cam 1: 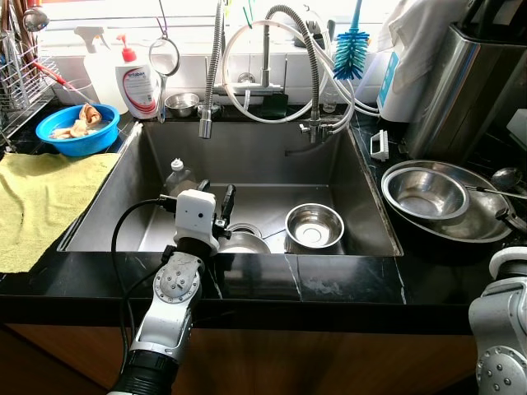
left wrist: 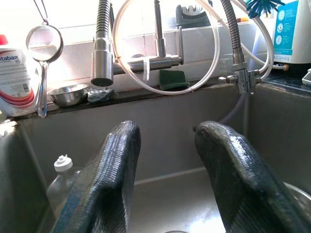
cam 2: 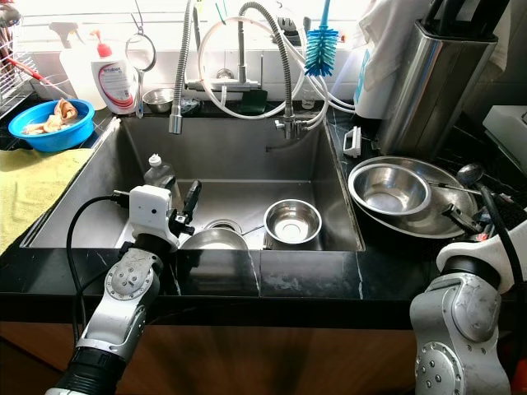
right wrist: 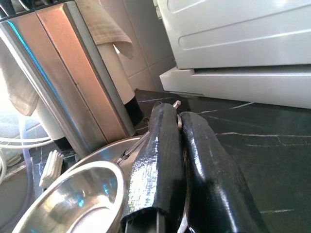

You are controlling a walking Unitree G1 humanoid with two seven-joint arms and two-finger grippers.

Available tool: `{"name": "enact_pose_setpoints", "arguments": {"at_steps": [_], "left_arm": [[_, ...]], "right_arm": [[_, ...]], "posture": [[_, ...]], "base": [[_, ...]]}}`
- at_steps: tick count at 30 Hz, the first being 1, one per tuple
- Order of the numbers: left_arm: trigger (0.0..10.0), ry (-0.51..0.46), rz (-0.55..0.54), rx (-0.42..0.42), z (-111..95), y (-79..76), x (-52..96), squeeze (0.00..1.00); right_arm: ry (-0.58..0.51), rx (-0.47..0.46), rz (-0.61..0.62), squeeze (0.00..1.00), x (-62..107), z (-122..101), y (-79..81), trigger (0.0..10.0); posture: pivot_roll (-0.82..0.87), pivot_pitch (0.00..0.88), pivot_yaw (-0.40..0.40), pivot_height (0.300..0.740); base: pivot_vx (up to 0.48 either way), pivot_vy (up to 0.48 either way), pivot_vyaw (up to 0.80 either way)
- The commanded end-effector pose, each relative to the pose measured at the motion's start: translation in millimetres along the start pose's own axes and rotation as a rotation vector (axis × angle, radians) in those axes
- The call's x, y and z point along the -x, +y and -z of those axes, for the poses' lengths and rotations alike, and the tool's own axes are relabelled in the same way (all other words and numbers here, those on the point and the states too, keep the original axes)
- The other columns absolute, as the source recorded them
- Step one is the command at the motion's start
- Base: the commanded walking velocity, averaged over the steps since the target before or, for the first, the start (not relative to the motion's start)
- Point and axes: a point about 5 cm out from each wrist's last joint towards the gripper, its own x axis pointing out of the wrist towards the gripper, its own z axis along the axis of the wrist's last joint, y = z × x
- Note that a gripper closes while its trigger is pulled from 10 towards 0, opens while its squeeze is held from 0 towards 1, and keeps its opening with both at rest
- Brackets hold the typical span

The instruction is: Kitchen organization

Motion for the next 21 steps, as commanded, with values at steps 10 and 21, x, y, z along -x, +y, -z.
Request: {"name": "enact_pose_setpoints", "arguments": {"at_steps": [10,21], "left_arm": [[10.0,0.007,-0.003,-0.011,-0.2,0.5,-0.6,0.00],[10.0,0.005,-0.006,-0.011,-0.5,0.5,0.7,0.00]], "right_arm": [[-0.172,0.031,-0.094,0.00,3.5,-29.5,21.2,10.0],[-0.176,0.038,-0.127,0.00,4.9,-29.5,26.5,10.0]], "posture": [[-0.17,0.000,-0.002,0.740],[-0.17,0.000,-0.003,0.740]], "base": [[0.000,0.000,0.00],[0.000,0.000,0.00]]}}
